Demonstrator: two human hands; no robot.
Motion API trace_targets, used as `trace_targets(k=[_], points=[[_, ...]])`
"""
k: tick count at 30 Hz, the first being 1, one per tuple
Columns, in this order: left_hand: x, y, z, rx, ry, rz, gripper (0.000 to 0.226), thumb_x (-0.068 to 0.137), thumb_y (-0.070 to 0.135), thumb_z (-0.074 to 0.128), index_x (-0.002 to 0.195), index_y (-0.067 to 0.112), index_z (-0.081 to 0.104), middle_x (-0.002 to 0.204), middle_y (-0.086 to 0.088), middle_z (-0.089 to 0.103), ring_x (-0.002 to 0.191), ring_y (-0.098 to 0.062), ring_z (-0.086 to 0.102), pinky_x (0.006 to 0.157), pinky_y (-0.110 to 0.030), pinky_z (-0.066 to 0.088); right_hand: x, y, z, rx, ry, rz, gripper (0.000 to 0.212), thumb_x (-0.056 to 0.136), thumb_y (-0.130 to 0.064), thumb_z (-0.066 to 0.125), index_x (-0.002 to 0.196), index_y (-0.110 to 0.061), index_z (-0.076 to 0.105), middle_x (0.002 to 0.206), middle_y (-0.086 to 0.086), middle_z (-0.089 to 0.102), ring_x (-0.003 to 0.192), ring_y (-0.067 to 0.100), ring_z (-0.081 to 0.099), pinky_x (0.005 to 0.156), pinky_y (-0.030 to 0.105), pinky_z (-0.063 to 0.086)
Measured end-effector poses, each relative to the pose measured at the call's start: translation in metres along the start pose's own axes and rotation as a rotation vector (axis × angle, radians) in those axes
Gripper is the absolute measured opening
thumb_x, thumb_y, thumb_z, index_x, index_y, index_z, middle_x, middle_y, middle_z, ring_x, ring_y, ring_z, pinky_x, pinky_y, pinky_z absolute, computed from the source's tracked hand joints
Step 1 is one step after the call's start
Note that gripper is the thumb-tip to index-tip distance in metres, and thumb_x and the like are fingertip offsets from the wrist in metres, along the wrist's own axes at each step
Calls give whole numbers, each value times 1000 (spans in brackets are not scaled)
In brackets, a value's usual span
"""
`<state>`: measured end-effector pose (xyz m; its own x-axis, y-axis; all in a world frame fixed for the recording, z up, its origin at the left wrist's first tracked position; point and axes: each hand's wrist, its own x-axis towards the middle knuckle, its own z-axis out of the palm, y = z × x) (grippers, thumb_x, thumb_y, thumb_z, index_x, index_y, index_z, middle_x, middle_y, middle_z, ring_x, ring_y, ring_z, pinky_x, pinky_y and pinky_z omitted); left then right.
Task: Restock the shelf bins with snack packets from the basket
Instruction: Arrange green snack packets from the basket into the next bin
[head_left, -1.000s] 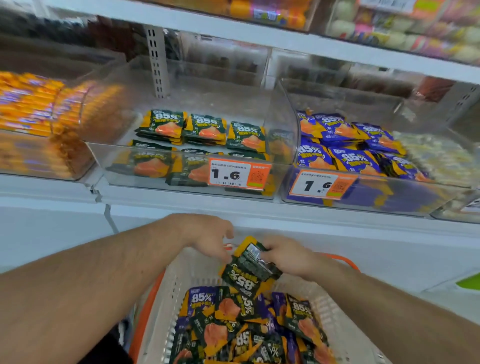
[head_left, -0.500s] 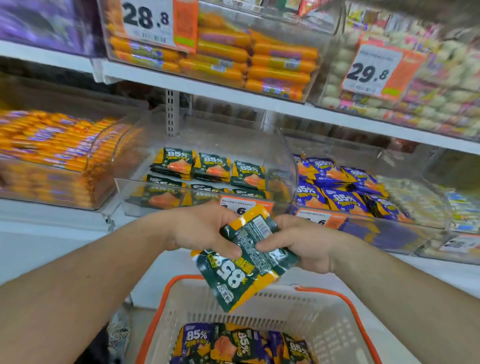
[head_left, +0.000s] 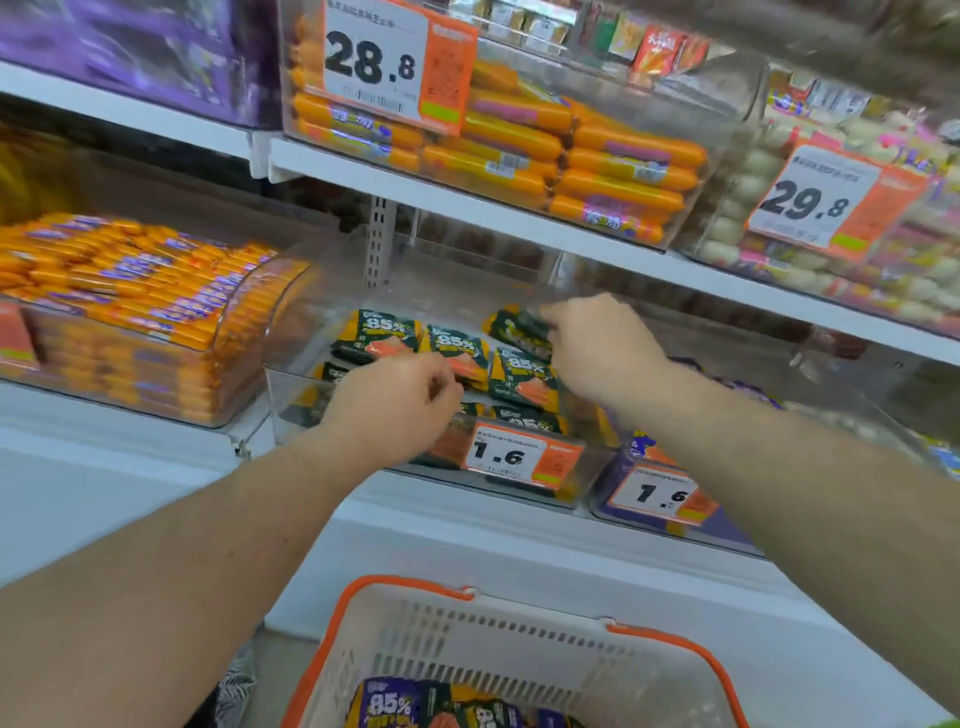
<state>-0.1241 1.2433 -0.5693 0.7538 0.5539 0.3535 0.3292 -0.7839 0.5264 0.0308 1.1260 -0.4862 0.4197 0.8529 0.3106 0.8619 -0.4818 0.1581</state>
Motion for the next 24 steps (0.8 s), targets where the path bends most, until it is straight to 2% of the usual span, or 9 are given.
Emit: trace_targets(k=[3, 6, 11, 14, 16, 20, 24], points=[[-3, 2, 7, 265, 21, 70, 30, 99, 41, 40, 74, 27, 49, 70, 8, 53, 71, -19, 55, 67, -30, 31, 24, 1, 35, -223, -193, -5, 29, 84, 6, 50, 107, -5, 64, 99, 20, 67, 89, 37, 64, 65, 37, 44], [-3, 0, 10, 315, 27, 81, 41, 100, 42, 36, 62, 25, 36, 58, 7, 43, 65, -21, 51, 66, -31, 28, 39, 7, 60, -303, -253, 2, 32, 85, 6, 51, 112, -4, 65, 109, 22, 67, 98, 38, 65, 73, 39, 48], [-2, 1, 12, 364, 18, 85, 36, 101, 44, 33, 74, 23, 43, 58, 7, 38, 66, -21, 46, 69, -30, 30, 57, 11, 88, -229, -333, 119, 31, 89, -1, 51, 116, -4, 66, 121, 21, 65, 110, 37, 63, 87, 40, 51], [-1, 1, 12, 367, 6, 74, 34, 101, 44, 32, 75, 24, 44, 58, 7, 37, 66, -21, 46, 74, -32, 35, 63, 14, 101, -173, -451, 161, 22, 93, -14, 53, 109, -10, 67, 120, 15, 65, 105, 32, 64, 78, 33, 49], [-1, 0, 12, 358, 1, 67, 38, 101, 44, 32, 71, 23, 41, 58, 7, 37, 66, -21, 45, 78, -32, 38, 68, 14, 105, -123, -529, 194, 14, 92, -22, 54, 98, -14, 63, 112, 10, 64, 96, 28, 62, 74, 29, 48], [0, -1, 13, 341, 5, 64, 46, 101, 44, 32, 61, 22, 30, 57, 7, 37, 64, -21, 45, 77, -33, 39, 73, 12, 110, -74, -564, 212, 31, 85, -39, 56, 106, -16, 60, 109, 7, 58, 103, 27, 60, 80, 31, 48], [1, 0, 13, 343, -6, 67, 45, 101, 44, 32, 61, 22, 31, 57, 7, 39, 64, -20, 46, 74, -31, 35, 73, 14, 114, -79, -535, 204, 32, 81, -39, 57, 105, -18, 63, 111, 6, 62, 93, 26, 57, 74, 30, 47]])
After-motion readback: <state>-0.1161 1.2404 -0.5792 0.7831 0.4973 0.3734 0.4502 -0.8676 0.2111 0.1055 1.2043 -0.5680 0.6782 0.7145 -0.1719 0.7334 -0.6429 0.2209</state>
